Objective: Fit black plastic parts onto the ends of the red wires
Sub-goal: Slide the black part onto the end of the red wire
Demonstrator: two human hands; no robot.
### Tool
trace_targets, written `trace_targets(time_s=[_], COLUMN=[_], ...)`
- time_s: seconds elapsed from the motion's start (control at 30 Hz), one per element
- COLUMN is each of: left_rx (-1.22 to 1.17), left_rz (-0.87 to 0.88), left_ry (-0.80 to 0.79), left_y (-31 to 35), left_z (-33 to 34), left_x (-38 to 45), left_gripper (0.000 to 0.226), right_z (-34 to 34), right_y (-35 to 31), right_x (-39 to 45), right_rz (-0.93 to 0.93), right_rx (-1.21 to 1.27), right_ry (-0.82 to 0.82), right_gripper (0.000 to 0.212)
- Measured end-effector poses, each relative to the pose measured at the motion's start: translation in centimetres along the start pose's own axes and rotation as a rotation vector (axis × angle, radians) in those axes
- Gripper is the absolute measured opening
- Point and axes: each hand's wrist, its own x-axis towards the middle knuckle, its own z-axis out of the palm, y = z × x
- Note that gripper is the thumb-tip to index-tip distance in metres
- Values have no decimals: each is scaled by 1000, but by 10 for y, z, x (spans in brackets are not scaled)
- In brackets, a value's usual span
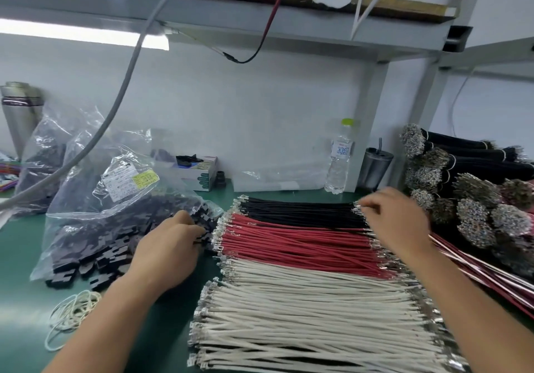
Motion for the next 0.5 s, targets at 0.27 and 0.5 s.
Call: trace_targets(time_s=[0.27,0.5], left_rx=[49,-11], left_rz=[44,25], left_ry=[-60,-51], left_y=[-1,-3], left_z=[-5,-5], left_x=[2,2], left_gripper=[18,16], right_z=[58,84], right_y=[-132,-132], right_x=[13,31], right_rz=[-252,-175], right_rx=[306,45], right_ry=[-350,-451], right_gripper=[22,33])
